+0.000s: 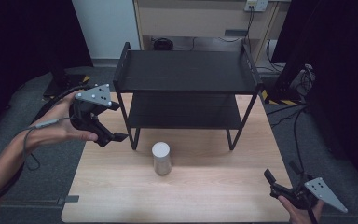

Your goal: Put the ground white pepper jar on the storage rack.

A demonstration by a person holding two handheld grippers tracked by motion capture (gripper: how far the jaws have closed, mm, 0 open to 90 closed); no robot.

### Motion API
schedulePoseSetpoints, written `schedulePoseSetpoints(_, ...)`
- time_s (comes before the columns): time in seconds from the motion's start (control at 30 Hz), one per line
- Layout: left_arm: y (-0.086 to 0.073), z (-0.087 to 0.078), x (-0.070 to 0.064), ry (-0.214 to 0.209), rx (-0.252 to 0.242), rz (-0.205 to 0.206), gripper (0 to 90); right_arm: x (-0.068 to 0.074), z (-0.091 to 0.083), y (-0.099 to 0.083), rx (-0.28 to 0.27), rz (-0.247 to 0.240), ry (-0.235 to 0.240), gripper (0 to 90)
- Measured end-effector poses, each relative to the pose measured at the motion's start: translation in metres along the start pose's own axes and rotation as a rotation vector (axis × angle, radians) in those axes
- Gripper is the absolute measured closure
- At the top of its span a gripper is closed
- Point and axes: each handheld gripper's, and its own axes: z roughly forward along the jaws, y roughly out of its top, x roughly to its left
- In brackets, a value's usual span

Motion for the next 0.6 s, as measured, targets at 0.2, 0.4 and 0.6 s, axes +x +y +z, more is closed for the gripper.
schedulePoseSetpoints(0.2, 0.003, 0.003, 0.001, 0.0, 0.006, 0.002, 3.6, -0.001, -0.001, 0.0, -0.003, -0.001, 0.001, 1.5)
schedulePoseSetpoints(0.4, 0.006, 0.012, 0.002, -0.008, 0.021, 0.007, 3.6, -0.001, 0.0, 0.0, -0.003, 0.002, 0.002, 1.5)
schedulePoseSetpoints(0.6, 0.011, 0.027, 0.005, -0.022, 0.054, 0.012, 3.6, -0.002, -0.001, 0.0, -0.003, 0.002, 0.0, 1.5)
